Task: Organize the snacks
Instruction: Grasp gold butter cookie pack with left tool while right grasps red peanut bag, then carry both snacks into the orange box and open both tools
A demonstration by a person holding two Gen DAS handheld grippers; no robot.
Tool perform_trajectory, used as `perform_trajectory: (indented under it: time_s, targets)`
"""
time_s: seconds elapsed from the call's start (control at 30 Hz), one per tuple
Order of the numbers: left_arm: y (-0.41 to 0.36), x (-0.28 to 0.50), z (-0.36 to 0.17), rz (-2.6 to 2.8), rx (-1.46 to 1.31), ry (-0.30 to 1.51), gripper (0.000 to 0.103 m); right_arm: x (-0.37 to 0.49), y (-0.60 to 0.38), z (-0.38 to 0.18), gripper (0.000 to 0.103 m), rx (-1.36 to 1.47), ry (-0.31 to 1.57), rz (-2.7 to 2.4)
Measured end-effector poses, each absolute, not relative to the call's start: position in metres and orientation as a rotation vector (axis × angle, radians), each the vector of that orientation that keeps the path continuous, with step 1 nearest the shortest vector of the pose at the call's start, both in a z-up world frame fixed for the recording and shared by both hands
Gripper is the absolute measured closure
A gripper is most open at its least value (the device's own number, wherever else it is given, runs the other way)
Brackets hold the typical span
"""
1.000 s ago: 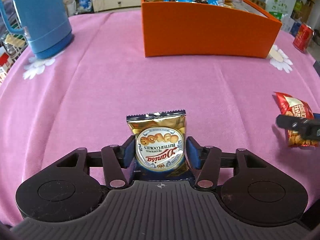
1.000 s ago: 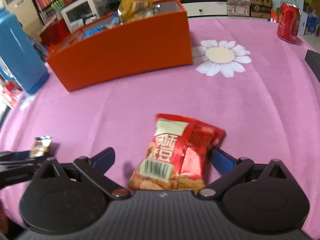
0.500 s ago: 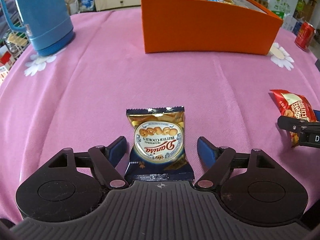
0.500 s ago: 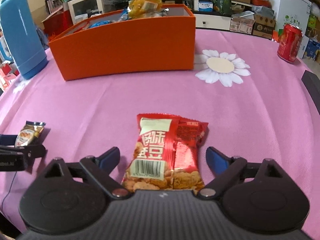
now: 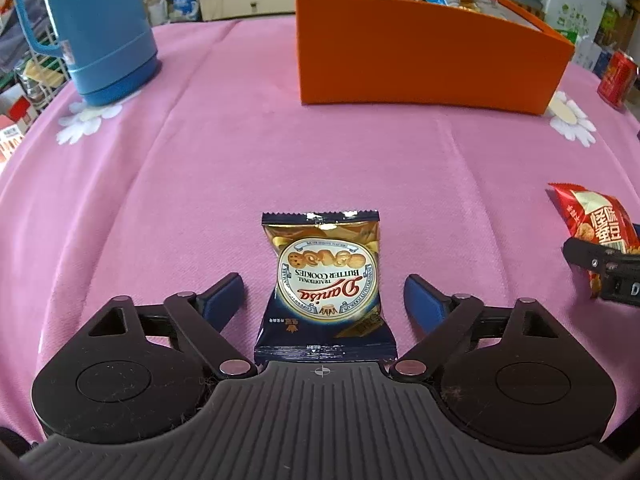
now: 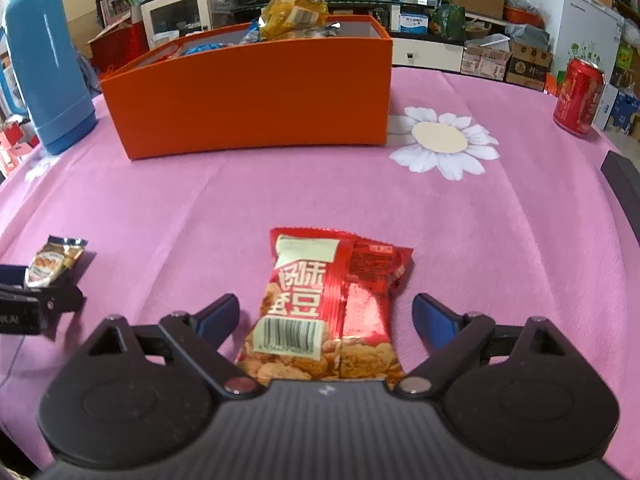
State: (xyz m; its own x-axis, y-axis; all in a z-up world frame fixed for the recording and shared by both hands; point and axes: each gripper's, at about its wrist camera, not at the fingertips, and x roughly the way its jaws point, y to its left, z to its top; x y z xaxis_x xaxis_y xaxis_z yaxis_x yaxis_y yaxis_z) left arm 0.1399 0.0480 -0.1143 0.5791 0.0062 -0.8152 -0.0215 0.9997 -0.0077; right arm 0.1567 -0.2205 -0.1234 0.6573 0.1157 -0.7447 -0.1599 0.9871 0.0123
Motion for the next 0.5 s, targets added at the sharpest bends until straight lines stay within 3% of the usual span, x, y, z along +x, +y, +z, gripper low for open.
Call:
perform_trajectory:
  time_s: [0.03, 0.07, 0.17, 0.4, 0.47, 0.5]
  targets:
    - [0.048, 0.137, -0.112, 0.012, -0.016, 0.932, 0.076, 0.155, -0.219, -0.124, 0.018, -0.078, 0.833, 0.151]
    - [0.047, 0.136, -0.11, 0.008, -0.016, 0.921, 0.084, 0.153, -0.219, -0.122, 0.033, -0.08, 0.822, 0.161]
    - [0.049, 0.132, -0.106, -0.009, -0.064, 0.937, 0.089, 0.148, -0.22, -0.116, 0.038, -0.067, 0.837, 0.186]
    - [0.046, 0.115, -0.106, -0.011, -0.049, 0.946, 0.084, 0.122, -0.221, -0.113, 0.039, 0.011, 0.864, 0.229]
    - [0.041, 0.114, -0.107, -0.008, -0.002, 0.959, 0.066, 0.121, -0.215, -0.114, 0.034, -0.027, 0.86, 0.23]
    - [0.04, 0.112, -0.108, 0.001, 0.006, 0.959, 0.061, 0.121, -0.214, -0.114, 0.033, -0.037, 0.862, 0.235]
